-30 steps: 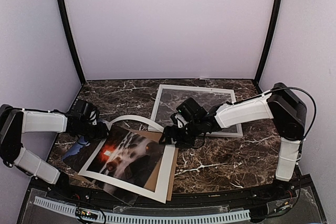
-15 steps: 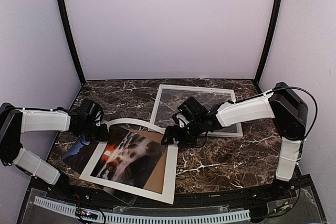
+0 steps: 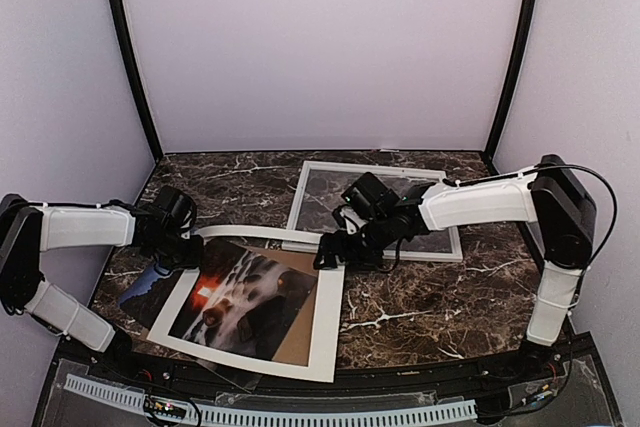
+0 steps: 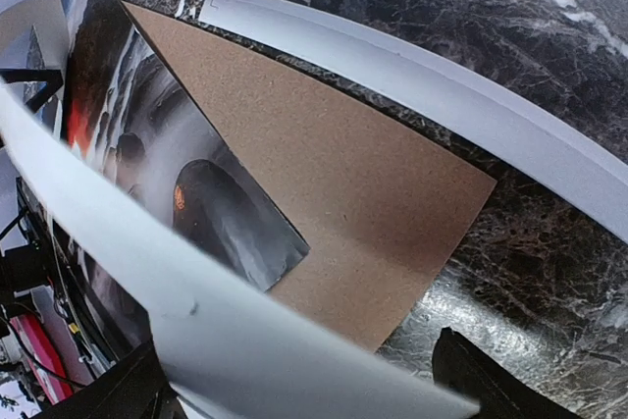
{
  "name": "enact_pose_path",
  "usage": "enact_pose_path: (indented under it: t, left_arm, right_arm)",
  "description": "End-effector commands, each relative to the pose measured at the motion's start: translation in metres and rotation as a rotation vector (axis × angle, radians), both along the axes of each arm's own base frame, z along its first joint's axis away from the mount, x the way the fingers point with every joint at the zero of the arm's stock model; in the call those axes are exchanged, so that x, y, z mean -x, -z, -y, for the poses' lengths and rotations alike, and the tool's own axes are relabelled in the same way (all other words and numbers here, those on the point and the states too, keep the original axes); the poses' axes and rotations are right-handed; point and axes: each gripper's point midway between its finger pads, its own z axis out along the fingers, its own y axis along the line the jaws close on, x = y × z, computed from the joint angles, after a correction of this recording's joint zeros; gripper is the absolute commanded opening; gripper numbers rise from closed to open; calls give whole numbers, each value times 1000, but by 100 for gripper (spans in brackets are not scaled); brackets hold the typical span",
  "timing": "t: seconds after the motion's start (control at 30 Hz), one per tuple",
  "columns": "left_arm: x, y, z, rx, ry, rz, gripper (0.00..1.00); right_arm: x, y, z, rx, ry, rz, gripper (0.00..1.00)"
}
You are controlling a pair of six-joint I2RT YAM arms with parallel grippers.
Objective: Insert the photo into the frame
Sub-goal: Pick up the mat board from the photo.
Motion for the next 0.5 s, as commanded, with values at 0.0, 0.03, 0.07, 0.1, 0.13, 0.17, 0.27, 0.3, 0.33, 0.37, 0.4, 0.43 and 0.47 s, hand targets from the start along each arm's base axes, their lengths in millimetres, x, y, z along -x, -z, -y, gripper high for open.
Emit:
enact_pose_path:
  t: [0.0, 0.03, 0.07, 0.1, 0.13, 0.17, 0.27, 0.3, 0.33, 0.37, 0.4, 0.43, 0.47]
  left_arm:
    - [7, -6, -2, -19, 10, -28, 0]
    - [5, -10, -1, -15, 11, -17, 0]
    - [5, -11, -1, -15, 11, -17, 0]
    - [3, -15, 0, -12, 13, -9, 0]
    - [3, -16, 0, -13, 13, -10, 0]
    - [2, -18, 0, -12, 14, -4, 0]
    - [0, -22, 2, -11, 17, 0, 0]
    - [-2, -24, 3, -8, 18, 5, 0]
    - [-2, -25, 3, -6, 19, 5, 0]
    - [-4, -26, 4, -3, 19, 9, 0]
    - [-4, -27, 4, -1, 19, 10, 0]
    - [-5, -28, 6, 5, 18, 13, 0]
    - [-6, -29, 7, 11, 16, 16, 0]
  right_arm:
    - [-10, -23, 3, 4, -6, 69, 91]
    - [-10, -26, 4, 6, -11, 75, 91]
    - [-10, -28, 4, 8, -17, 82, 91]
    - [-11, -31, 5, 10, -21, 91, 91]
    - [-11, -34, 6, 12, -27, 104, 92]
    - [-12, -38, 7, 13, -30, 115, 92]
    - [-13, -49, 9, 1, -34, 141, 93]
    - [-13, -51, 10, -8, -36, 143, 93]
    - [-13, -52, 10, -19, -36, 141, 93]
    - [-11, -52, 10, -29, -42, 135, 93]
    - [-10, -52, 9, -43, -46, 130, 93]
    - [-8, -51, 8, -59, -50, 122, 93]
    - [-6, -50, 7, -77, -54, 113, 93]
